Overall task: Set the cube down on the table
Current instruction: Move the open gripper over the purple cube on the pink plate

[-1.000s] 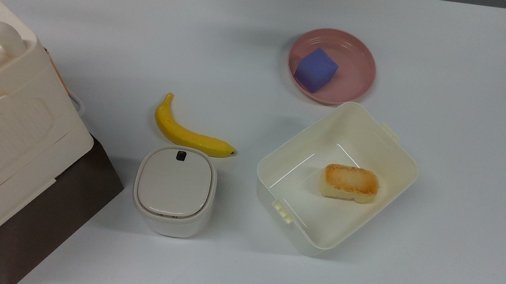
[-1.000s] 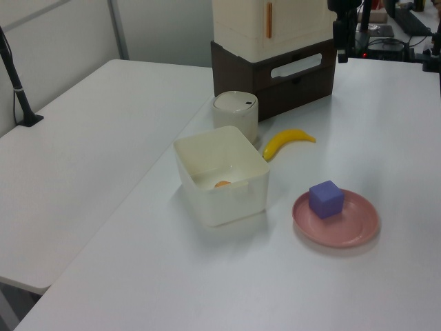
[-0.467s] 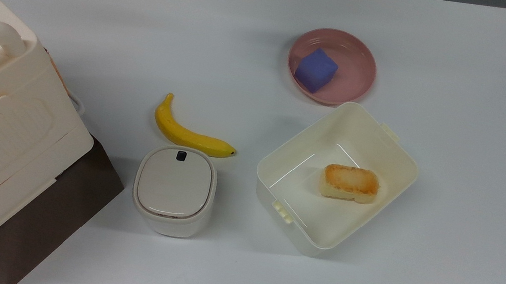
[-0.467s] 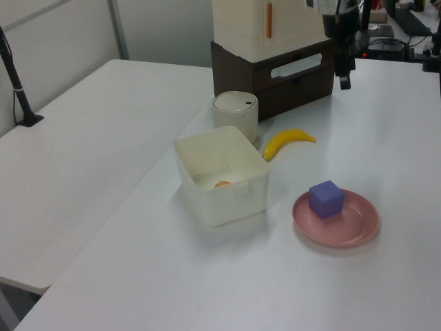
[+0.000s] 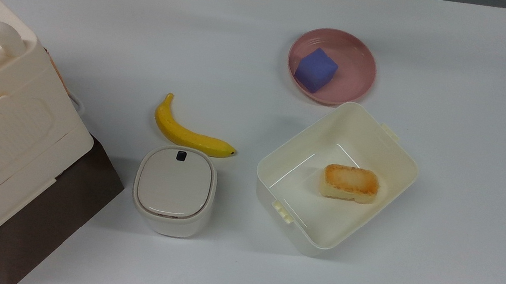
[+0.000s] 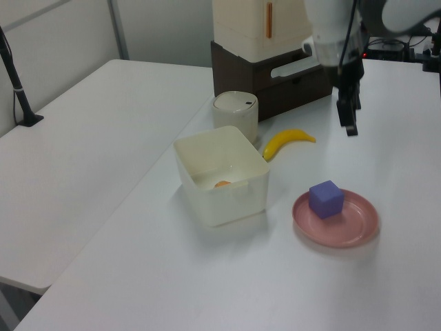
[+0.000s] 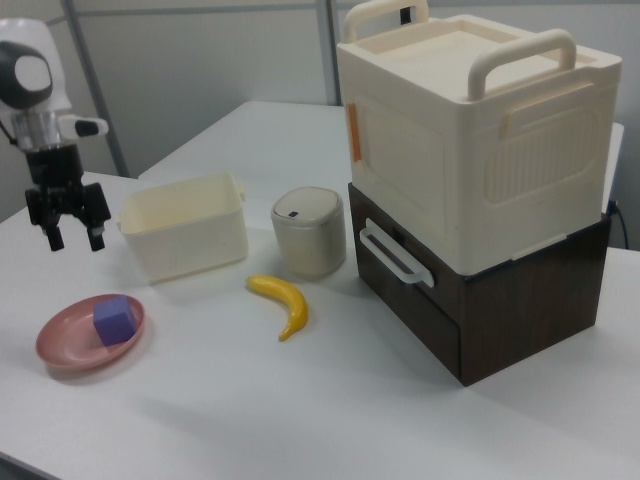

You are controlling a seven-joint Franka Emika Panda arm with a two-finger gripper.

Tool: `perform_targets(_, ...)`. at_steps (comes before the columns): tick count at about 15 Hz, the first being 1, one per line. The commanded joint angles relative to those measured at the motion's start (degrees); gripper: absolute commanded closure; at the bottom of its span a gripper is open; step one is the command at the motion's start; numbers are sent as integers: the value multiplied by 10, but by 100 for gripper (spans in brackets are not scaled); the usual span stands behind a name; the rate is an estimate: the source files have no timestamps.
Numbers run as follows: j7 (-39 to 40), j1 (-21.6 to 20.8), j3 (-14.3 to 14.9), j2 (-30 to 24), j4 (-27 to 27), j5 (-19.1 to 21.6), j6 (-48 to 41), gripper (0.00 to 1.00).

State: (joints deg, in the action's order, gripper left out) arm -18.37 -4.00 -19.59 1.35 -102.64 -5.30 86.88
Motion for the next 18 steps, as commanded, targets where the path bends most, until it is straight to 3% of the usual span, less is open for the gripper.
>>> perform_targets(1,-29,-15,-9,8,-41,-26,40,1)
perform_targets(7,-30,-26,-10,22,-119,-106,130,5)
perform_targets(14,-47,-42,-10,66,-119,-178,142,3)
perform_targets(18,-71,-70,-18,73,-114,-182,146,0)
